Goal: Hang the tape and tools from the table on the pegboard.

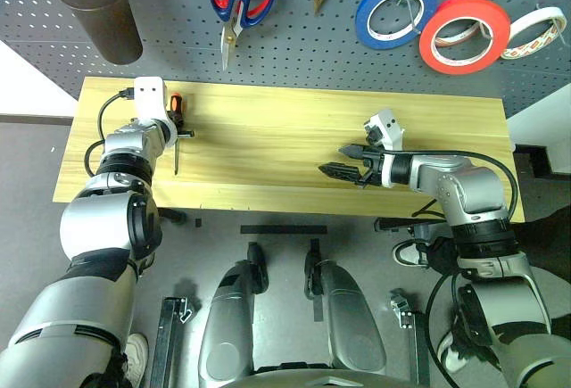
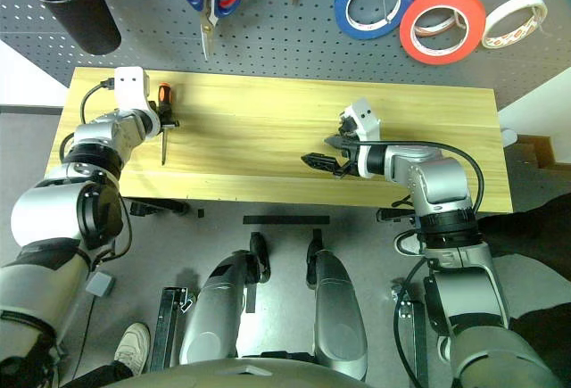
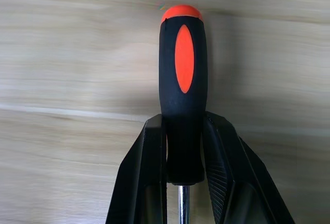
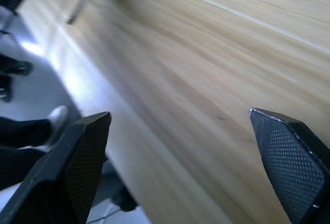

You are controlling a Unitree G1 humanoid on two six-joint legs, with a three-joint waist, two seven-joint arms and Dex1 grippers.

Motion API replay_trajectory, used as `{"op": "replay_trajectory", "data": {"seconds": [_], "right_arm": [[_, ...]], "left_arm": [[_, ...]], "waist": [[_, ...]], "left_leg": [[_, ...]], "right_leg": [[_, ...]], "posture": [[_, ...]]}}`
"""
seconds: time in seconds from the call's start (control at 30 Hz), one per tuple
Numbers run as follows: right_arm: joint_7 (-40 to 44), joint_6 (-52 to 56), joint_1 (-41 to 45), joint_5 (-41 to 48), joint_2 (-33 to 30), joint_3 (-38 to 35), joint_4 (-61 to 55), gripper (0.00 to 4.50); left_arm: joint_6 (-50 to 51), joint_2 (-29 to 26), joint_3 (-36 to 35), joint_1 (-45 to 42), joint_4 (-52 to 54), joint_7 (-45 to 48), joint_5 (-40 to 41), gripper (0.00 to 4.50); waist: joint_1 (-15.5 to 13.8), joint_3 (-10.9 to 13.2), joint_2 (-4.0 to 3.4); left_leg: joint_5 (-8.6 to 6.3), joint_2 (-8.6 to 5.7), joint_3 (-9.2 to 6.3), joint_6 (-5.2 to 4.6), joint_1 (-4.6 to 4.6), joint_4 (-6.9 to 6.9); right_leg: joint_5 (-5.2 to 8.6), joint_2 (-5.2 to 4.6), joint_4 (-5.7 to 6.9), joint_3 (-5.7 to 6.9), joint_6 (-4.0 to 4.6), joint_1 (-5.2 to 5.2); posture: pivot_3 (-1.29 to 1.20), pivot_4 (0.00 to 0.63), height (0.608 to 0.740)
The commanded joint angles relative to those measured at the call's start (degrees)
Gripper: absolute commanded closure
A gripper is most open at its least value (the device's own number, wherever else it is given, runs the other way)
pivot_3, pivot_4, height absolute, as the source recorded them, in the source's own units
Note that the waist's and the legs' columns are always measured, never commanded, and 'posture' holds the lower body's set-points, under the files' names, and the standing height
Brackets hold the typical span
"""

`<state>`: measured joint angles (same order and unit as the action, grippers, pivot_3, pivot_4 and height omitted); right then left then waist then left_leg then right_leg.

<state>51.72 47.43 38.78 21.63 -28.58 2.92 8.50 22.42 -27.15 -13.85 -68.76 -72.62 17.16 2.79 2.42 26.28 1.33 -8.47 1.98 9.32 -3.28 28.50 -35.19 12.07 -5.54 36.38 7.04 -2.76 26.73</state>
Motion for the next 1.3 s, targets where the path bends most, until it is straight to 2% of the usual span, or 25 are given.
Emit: {"op": "replay_trajectory", "data": {"seconds": [0.03,0.17,0.23,0.37,0.43,0.47,0.6,0.77,0.9,1.13,1.3], "right_arm": [[2.8,-0.7,-0.6,1.6,-0.3,0.8,-2.7,0.0],[4.6,-1.7,0.8,1.9,-0.1,1.2,-1.2,0.0],[5.9,-2.2,1.4,2.2,-0.2,1.3,-0.9,0.0],[7.2,-4.1,2.7,2.1,-0.2,0.9,0.6,0.0],[8.2,-4.6,2.8,2.5,-0.6,0.5,0.4,0.0],[8.9,-4.9,2.6,2.7,-1.0,0.4,-0.1,0.0],[10.0,-5.9,2.4,2.9,-1.9,-0.2,-0.6,0.0],[10.2,-7.8,3.8,2.7,-2.0,-0.7,1.3,0.0],[10.1,-9.2,5.7,3.3,-1.2,-1.4,2.5,0.0],[9.1,-11.8,8.6,3.0,1.7,-1.3,5.4,0.0],[8.5,-12.6,9.2,3.0,3.4,-1.3,6.2,0.0]], "left_arm": [[13.0,-1.4,4.4,5.2,14.3,12.0,1.9,3.88],[37.9,-6.3,9.3,19.7,51.7,20.2,9.1,3.88],[44.7,-8.9,10.0,25.8,65.6,20.9,11.5,3.88],[49.6,-10.1,6.3,32.5,82.0,19.8,15.8,3.88],[47.2,-8.5,2.9,35.6,87.7,19.6,18.1,3.88],[42.7,-7.4,1.2,38.2,90.1,19.8,18.6,3.88],[28.3,-4.1,-4.5,46.7,94.2,19.5,19.5,3.88],[15.4,-1.4,-7.6,48.9,93.8,17.9,19.9,3.88],[6.4,0.4,-8.8,45.3,91.0,16.7,20.9,3.88],[-3.2,-0.2,-7.0,37.1,83.8,16.1,20.6,3.88],[-10.3,-1.7,-6.1,29.0,76.3,16.5,18.9,3.88]], "waist": [[0.0,-0.2,-0.01],[0.3,-1.0,0.17],[0.2,-1.3,0.26],[-0.5,-3.1,0.15],[-0.6,-4.1,0.14],[-0.6,-4.8,0.15],[-0.3,-7.2,0.1],[-1.2,-9.4,0.1],[-1.6,-10.9,0.08],[-1.8,-14.0,0.08],[-1.9,-14.9,0.12]], "left_leg": [[0.0,-0.01,0.0,0.0,0.0,0.0],[0.0,-0.03,0.02,0.02,0.09,0.07],[0.03,0.01,-0.01,0.05,0.09,0.08],[0.09,0.0,-0.08,0.21,0.09,0.12],[0.1,-0.02,-0.08,0.28,0.1,0.14],[0.11,-0.02,-0.06,0.3,0.13,0.21],[0.19,-0.12,0.06,0.47,0.22,0.79],[0.42,-0.09,0.25,0.84,0.32,1.26],[0.48,-0.07,0.31,0.91,0.37,1.19],[0.49,0.04,0.74,0.9,0.37,1.05],[0.48,0.67,1.8,0.89,0.32,1.07]], "right_leg": [[0.0,0.0,0.0,0.0,-0.01,0.0],[-0.01,0.04,-0.04,0.02,-0.02,0.07],[-0.02,0.1,-0.03,0.0,-0.01,0.07],[-0.04,0.09,-0.03,0.06,0.0,0.03],[-0.16,0.06,-0.25,0.07,-0.07,-0.03],[-0.27,0.05,-0.39,0.06,-0.1,-0.04],[-0.75,0.0,-1.18,-0.01,-0.11,0.02],[-0.9,0.0,-1.24,0.01,0.11,0.36],[-1.0,0.03,-1.23,0.03,0.09,0.37],[-1.19,0.1,-1.25,0.1,0.02,0.29],[-1.4,0.16,-1.25,0.08,0.24,0.3]], "posture": [[-0.06,0.343,0.74],[-0.02,0.293,0.74],[-0.02,0.273,0.74],[0.0,0.229,0.74],[0.0,0.217,0.74],[0.01,0.206,0.74],[0.01,0.179,0.74],[0.02,0.148,0.74],[0.03,0.117,0.74],[0.04,0.084,0.74],[0.04,0.08,0.74]]}}
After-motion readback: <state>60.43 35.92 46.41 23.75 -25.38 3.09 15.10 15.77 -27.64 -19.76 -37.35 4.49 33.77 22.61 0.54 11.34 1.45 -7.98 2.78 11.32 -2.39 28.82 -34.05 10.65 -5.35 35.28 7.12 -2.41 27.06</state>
